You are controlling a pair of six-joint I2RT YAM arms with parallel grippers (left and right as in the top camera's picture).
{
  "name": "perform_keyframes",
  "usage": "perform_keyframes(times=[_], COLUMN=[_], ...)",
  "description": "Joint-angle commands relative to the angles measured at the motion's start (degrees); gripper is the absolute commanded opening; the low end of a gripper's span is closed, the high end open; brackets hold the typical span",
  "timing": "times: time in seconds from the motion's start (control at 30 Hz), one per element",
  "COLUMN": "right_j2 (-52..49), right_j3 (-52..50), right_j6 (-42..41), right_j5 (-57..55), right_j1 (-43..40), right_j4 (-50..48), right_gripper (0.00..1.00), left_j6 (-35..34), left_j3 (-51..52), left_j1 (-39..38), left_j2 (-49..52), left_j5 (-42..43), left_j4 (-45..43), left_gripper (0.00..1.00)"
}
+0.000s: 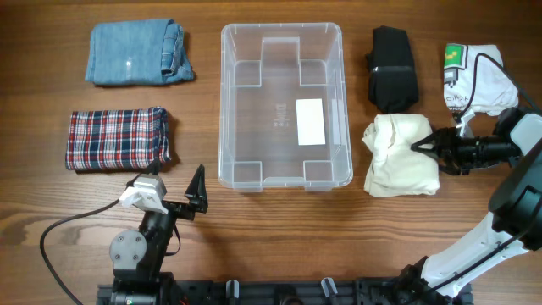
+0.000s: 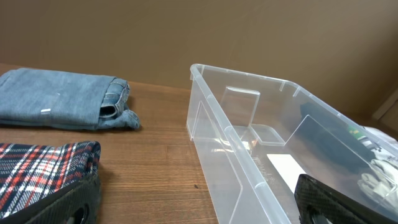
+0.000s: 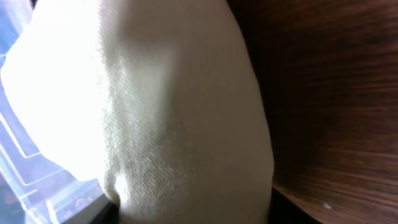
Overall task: Pack container
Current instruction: 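Grasp the cream folded cloth from its right side with the right gripper, then carry the cream cloth left and lower it into the bin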
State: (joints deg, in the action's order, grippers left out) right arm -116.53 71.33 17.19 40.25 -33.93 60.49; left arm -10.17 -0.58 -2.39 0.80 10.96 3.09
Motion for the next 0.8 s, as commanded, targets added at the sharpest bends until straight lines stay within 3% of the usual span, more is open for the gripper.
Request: perform_keyframes(times=[0.0, 0.5, 0.77], right_j2=[-1.3, 1.5, 12.1], right_j3=[-0.5, 3.9, 12.7], right_j6=[0.6, 0.2, -10.1], right_j5=[7.7, 19.8, 19.8], right_j1=[0.5, 0.4, 0.5], right_j4=[-0.3, 3.5, 6.4], right_gripper=[0.46, 0.25, 0.24], left_j6=[0.9, 0.9, 0.9], left_j3=[0.3, 0.3, 0.3], left_j1=[0.4, 0.4, 0.4], left_j2=[-0.3, -0.3, -0.4], left_j5=[-0.3, -0.3, -0.3], left_j4=[0.3, 0.3, 0.3], left_gripper=[1.00, 1.00, 1.00])
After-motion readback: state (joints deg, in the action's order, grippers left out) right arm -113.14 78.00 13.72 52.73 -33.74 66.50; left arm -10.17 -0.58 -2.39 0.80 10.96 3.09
